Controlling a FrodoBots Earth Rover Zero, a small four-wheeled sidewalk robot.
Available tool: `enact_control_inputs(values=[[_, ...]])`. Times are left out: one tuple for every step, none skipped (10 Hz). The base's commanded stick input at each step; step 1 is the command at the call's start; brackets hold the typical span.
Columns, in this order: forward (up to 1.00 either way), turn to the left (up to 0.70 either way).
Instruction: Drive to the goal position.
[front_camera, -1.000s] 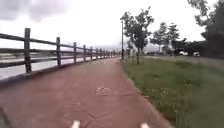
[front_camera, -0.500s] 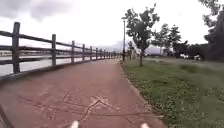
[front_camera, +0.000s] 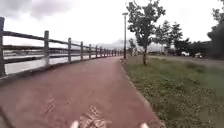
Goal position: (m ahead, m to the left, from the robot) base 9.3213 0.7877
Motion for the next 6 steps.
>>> enact_control_inputs(values=[[1.0,0.0],[1.0,0.0],[1.0,0.0],[1.0,0.0],[1.0,0.0],[1.0,0.0]])
